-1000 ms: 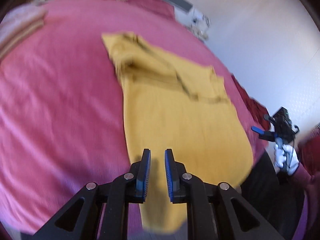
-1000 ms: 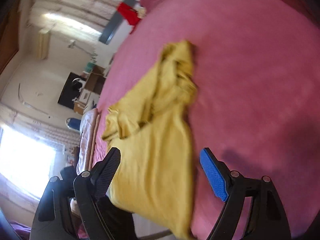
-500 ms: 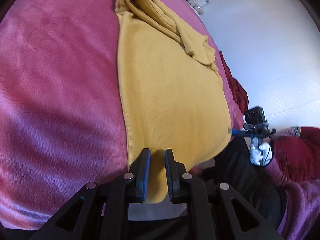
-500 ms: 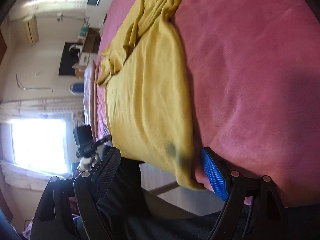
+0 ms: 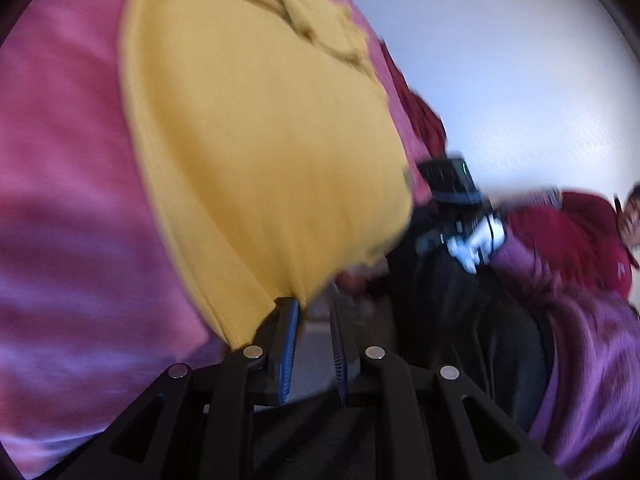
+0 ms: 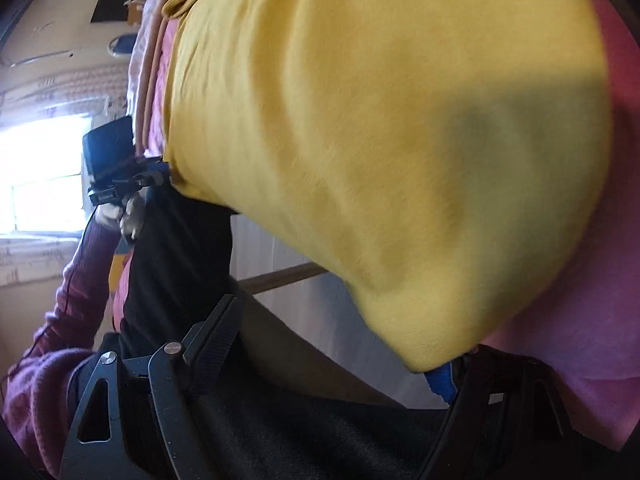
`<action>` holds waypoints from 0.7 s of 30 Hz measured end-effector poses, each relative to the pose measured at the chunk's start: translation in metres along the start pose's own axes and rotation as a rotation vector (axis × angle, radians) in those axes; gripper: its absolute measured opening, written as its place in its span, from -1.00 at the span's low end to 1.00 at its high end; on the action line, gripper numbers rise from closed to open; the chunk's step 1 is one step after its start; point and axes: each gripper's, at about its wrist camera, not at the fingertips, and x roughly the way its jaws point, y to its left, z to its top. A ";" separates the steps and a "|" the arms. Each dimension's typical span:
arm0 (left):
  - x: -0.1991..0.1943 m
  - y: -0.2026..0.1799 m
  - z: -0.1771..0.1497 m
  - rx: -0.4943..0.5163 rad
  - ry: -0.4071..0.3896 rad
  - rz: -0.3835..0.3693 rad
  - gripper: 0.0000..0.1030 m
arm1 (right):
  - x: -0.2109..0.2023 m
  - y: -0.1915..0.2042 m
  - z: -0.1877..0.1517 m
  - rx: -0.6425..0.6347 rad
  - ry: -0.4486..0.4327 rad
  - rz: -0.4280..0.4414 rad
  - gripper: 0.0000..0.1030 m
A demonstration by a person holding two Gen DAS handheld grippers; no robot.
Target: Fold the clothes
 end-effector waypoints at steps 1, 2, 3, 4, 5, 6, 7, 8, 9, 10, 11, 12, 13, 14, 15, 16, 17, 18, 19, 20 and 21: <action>0.012 0.000 0.002 -0.007 0.066 0.007 -0.73 | 0.000 0.000 0.000 -0.005 0.002 -0.001 0.61; 0.024 0.001 0.003 -0.013 0.129 0.017 -0.73 | 0.003 0.000 0.004 0.000 -0.001 -0.010 0.55; 0.033 0.002 0.004 -0.017 0.179 0.042 -0.73 | 0.005 0.000 0.007 0.006 -0.005 -0.019 0.32; 0.042 0.003 0.006 -0.019 0.226 0.067 -0.73 | 0.004 -0.004 0.008 0.023 -0.012 -0.029 0.13; 0.047 0.001 0.007 -0.008 0.248 0.093 -0.73 | 0.003 -0.007 0.009 0.039 -0.018 -0.038 -0.26; 0.046 -0.003 0.008 0.014 0.241 0.109 -0.73 | 0.003 -0.005 0.007 0.051 -0.025 -0.042 -0.47; 0.040 -0.009 0.008 0.043 0.210 0.110 -0.73 | 0.000 -0.005 0.006 0.055 -0.036 -0.043 -0.50; 0.030 -0.014 0.008 0.064 0.160 0.106 -0.73 | -0.004 -0.004 0.005 0.051 -0.054 -0.038 -0.52; 0.021 -0.018 0.007 0.082 0.107 0.102 -0.73 | -0.008 -0.003 0.004 0.047 -0.072 -0.033 -0.53; 0.009 -0.020 0.005 0.086 0.045 0.102 -0.73 | -0.010 -0.001 0.003 0.045 -0.088 -0.019 -0.53; -0.004 -0.021 0.002 0.083 -0.022 0.110 -0.74 | -0.012 0.000 0.002 0.043 -0.104 -0.004 -0.53; -0.013 -0.020 0.000 0.074 -0.077 0.125 -0.74 | -0.014 0.001 0.002 0.046 -0.122 0.019 -0.53; -0.022 -0.019 -0.003 0.058 -0.136 0.145 -0.73 | -0.018 0.001 0.001 0.047 -0.141 0.051 -0.53; -0.030 -0.016 -0.006 0.032 -0.184 0.164 -0.73 | -0.023 0.000 0.001 0.045 -0.165 0.083 -0.53; -0.033 -0.012 -0.007 0.011 -0.204 0.190 -0.73 | -0.029 -0.001 0.001 0.048 -0.191 0.111 -0.53; -0.035 -0.010 -0.009 -0.005 -0.210 0.224 -0.73 | -0.034 -0.002 0.001 0.052 -0.217 0.141 -0.53; -0.036 -0.009 -0.010 -0.008 -0.206 0.243 -0.72 | -0.039 -0.005 0.000 0.068 -0.244 0.178 -0.53; -0.035 -0.010 -0.011 0.003 -0.198 0.262 -0.71 | -0.043 -0.008 -0.001 0.083 -0.269 0.212 -0.53; -0.034 -0.012 -0.011 0.026 -0.183 0.294 -0.72 | -0.046 -0.009 -0.001 0.093 -0.290 0.234 -0.53; -0.034 -0.016 -0.011 0.057 -0.164 0.323 -0.72 | -0.048 -0.011 -0.002 0.104 -0.311 0.255 -0.53; -0.035 -0.020 -0.010 0.090 -0.147 0.353 -0.73 | -0.051 -0.013 -0.003 0.114 -0.332 0.276 -0.53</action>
